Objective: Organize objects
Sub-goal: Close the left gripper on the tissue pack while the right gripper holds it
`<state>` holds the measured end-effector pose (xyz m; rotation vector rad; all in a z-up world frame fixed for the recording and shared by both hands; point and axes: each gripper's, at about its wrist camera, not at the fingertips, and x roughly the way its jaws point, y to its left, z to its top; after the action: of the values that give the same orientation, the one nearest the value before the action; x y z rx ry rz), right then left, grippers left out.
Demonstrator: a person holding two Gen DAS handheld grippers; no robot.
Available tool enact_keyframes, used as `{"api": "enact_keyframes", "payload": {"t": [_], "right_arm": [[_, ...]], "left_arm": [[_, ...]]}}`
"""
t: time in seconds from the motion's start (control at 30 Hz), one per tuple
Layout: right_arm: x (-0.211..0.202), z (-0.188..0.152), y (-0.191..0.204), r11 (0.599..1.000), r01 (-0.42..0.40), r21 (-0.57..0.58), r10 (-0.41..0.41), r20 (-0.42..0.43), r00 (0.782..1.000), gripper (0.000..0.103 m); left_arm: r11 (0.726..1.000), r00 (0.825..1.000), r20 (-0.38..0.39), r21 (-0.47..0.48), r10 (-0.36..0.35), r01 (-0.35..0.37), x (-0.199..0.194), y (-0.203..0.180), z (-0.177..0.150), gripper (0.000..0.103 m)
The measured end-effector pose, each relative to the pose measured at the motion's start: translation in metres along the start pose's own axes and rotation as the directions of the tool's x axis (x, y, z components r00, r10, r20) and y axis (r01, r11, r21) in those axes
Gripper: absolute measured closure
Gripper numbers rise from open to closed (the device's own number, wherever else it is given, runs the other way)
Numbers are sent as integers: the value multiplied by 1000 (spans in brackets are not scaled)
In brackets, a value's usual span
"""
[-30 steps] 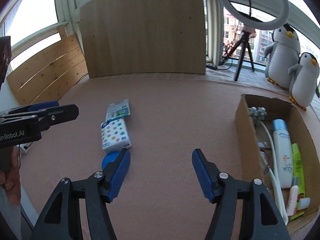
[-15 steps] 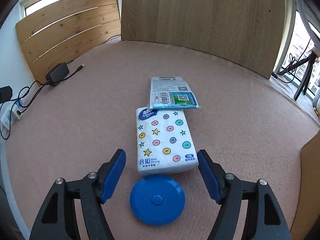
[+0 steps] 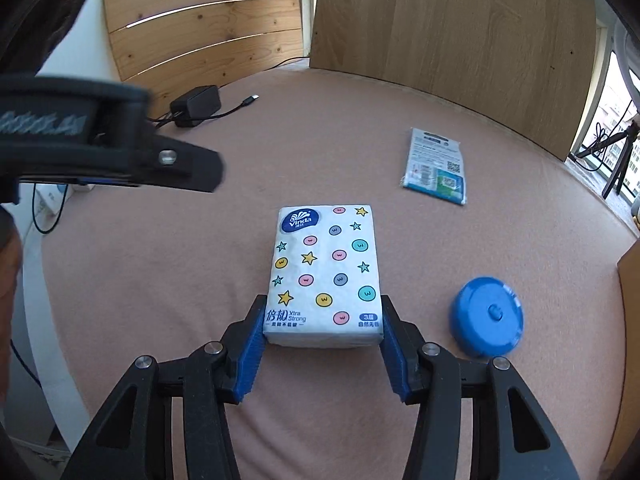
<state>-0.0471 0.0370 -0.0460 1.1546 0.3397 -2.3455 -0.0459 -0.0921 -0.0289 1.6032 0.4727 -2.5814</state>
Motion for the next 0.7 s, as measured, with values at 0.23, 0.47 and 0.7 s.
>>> {"api": "enact_keyframes", "payload": {"t": [0.23, 0.47, 0.7], "right_arm": [[-12, -18, 18, 1000, -12, 2, 12, 12, 1000, 52], [-18, -26, 12, 999, -37, 6, 36, 13, 999, 53], [-19, -27, 8, 999, -50, 12, 49, 22, 999, 56]], "left_arm": [[999, 994, -93, 6, -52, 53, 21, -26, -11, 21], [997, 985, -159, 35, -66, 72, 41, -45, -15, 22], [994, 983, -164, 60, -75, 86, 45, -56, -13, 41]]}}
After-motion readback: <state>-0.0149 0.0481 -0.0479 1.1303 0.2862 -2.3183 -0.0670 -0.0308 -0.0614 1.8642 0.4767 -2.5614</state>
